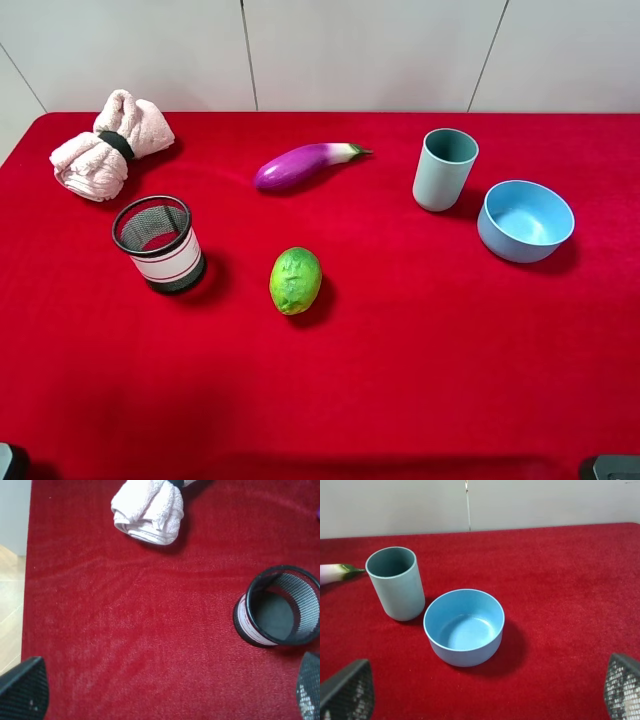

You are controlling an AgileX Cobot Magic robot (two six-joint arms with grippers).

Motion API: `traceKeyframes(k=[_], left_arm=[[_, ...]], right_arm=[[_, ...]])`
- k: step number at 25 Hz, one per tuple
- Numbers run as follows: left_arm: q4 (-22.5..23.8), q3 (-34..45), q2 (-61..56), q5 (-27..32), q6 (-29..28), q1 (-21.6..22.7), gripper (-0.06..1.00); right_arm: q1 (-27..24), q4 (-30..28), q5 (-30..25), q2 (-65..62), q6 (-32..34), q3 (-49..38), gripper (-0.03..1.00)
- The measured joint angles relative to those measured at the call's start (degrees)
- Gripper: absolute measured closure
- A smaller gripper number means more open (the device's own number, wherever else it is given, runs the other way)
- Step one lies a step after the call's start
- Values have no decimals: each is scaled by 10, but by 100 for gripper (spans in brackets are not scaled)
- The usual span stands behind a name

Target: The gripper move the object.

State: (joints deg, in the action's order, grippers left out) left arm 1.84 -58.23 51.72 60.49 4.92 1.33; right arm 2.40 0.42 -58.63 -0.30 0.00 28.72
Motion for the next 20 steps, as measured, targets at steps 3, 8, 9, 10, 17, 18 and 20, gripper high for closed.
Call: traceKeyframes(k=[3, 8, 9, 10, 17, 18, 20], left_arm=[[0, -36, 71, -1, 5, 0, -4], [-9, -94, 181, -1, 41, 0, -4], [-10, -104, 202, -1, 48, 0, -4], [-11, -117, 223, -2, 54, 0, -4], [-11, -190, 352, -10, 84, 0, -5], [-11, -199, 370, -12, 90, 0, -5], [-11, -216, 403, -16, 100, 0, -5]], right_arm=[[0, 0, 0, 0, 0, 0, 28], [0, 0, 0, 0, 0, 0, 28], [0, 0, 0, 0, 0, 0, 28], [0, 0, 0, 0, 0, 0, 28], [0, 0, 0, 0, 0, 0, 28], [0, 0, 0, 0, 0, 0, 28], [0, 0, 0, 0, 0, 0, 28]])
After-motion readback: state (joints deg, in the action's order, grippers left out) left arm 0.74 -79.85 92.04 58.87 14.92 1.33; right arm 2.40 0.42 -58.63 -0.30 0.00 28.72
